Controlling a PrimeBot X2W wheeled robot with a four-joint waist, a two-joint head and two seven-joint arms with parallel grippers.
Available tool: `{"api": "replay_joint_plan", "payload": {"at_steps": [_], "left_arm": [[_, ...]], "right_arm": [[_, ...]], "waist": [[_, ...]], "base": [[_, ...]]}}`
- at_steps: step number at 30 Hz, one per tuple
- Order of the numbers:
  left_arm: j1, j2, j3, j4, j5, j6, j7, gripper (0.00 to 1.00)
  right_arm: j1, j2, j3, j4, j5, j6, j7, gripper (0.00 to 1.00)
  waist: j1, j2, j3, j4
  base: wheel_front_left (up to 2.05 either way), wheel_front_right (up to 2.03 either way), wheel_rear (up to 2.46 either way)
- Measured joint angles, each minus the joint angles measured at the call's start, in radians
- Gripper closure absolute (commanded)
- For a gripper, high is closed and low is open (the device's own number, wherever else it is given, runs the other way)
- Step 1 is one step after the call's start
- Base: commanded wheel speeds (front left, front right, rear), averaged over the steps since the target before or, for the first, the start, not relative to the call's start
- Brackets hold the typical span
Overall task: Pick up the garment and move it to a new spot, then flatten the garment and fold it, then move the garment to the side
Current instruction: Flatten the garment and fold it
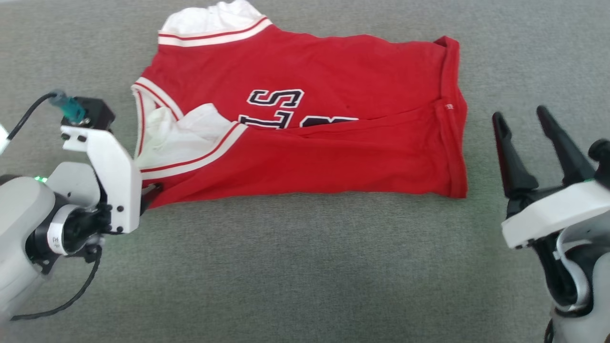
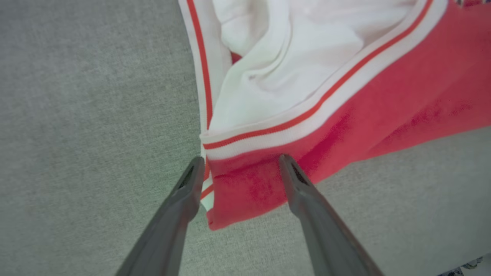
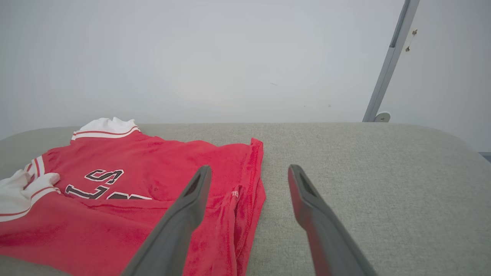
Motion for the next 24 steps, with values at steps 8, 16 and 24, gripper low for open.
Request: {"api": "replay_joint_plan", "payload": {"at_steps": [8, 16, 24], "left_arm": [[0.023, -0.022, -0.001, 0.114, -0.012, -0.008, -0.017, 0.0], [-0.005, -0.07, 0.003, 0.197, -0.028, -0.082, -0.009, 1.0], [-0.036, -0.105, 0.001, 0.221, -0.021, -0.107, -0.013, 1.0]], "right_arm": [[0.046, 0.025, 0.02, 0.005, 0.029, 0.0, 0.081, 0.0], [0.039, 0.028, 0.026, 0.078, 0.074, 0.0, 0.251, 0.0], [-0.061, 0.024, 0.019, 0.173, 0.068, 0.0, 0.413, 0.0]], "waist": [[0.0, 0.0, 0.019, -0.033], [0.0, 0.0, 0.038, -0.032], [0.0, 0.0001, 0.058, 0.001]], "base": [[0.0, 0.0, 0.0], [0.0, 0.0, 0.0], [0.0, 0.0, 0.0]]}}
